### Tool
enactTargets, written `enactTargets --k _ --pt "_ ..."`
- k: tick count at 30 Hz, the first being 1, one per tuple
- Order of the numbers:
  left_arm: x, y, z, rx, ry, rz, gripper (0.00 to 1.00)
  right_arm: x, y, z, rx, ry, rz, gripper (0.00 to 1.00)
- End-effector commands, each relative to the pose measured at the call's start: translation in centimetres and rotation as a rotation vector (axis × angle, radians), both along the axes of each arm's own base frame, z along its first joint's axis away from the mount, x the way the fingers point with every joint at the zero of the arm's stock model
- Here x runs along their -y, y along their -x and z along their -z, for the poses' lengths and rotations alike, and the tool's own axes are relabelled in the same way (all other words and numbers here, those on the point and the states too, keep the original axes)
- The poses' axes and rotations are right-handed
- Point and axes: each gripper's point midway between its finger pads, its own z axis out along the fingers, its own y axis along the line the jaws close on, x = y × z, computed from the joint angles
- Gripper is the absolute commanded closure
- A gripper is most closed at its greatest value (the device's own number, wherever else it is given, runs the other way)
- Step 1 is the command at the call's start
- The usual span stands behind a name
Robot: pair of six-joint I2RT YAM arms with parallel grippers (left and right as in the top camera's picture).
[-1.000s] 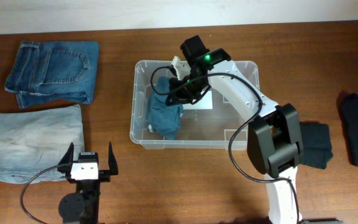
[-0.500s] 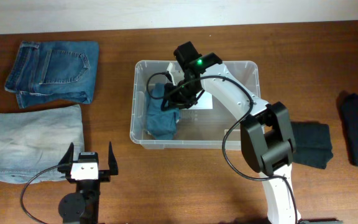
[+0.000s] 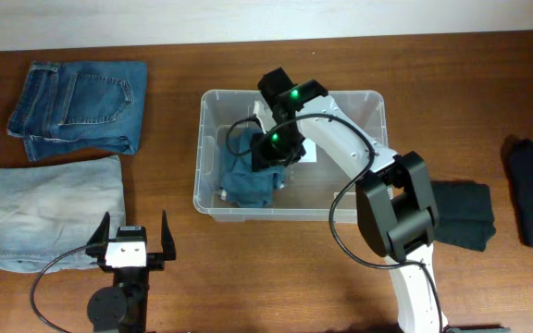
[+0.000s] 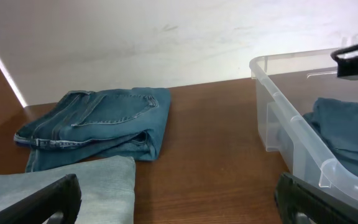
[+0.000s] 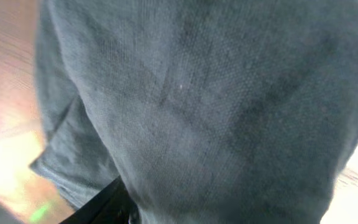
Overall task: Pack container
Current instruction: 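Lower the blue shirt into the container and open the right gripper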
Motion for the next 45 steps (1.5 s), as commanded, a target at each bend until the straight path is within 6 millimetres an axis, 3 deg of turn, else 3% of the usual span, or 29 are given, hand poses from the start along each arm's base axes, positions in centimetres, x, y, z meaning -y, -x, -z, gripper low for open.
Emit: enactTargets --k 1,8,11,13,18,23,27,31,45 --pt "0.0 0.0 0.1 0.001 -0.013 0.001 0.01 0.5 -0.5 -0.6 0.058 0.065 -0.077 0.50" --pt "0.0 0.0 0.1 0.001 -0.013 0.001 0.01 1.2 -2.6 -6.4 0.163 0.121 -0.060 0.48" --pt "0.0 0.0 0.1 0.001 -0.013 0.001 0.00 1.7 -2.9 -7.2 0.184 0.150 -0.054 0.47" --pt "0.0 0.0 0.1 0.001 -0.013 0.001 0.01 2.7 -3.0 -6.8 0.185 0.201 -0.044 0.52" --pt "0.0 0.0 0.1 0.001 -0.013 0.001 0.01 3.2 -2.2 -4.9 0.142 0.233 -0.052 0.83" --pt "0.0 0.0 0.1 0.001 -0.013 0.001 0.01 3.2 -1.8 -2.9 0.122 0.243 -0.049 0.96" --pt "0.0 0.0 0.1 0.001 -0.013 0.001 0.00 4.2 -1.7 -1.2 0.109 0.285 -0.020 0.96" --pt "0.0 0.0 0.1 0.001 -0.013 0.001 0.01 4.0 -1.3 0.1 0.090 0.272 -0.014 0.96" --pt "0.0 0.0 0.1 0.001 -0.013 0.001 0.01 -1.4 0.7 0.6 0.054 0.091 -0.067 0.96"
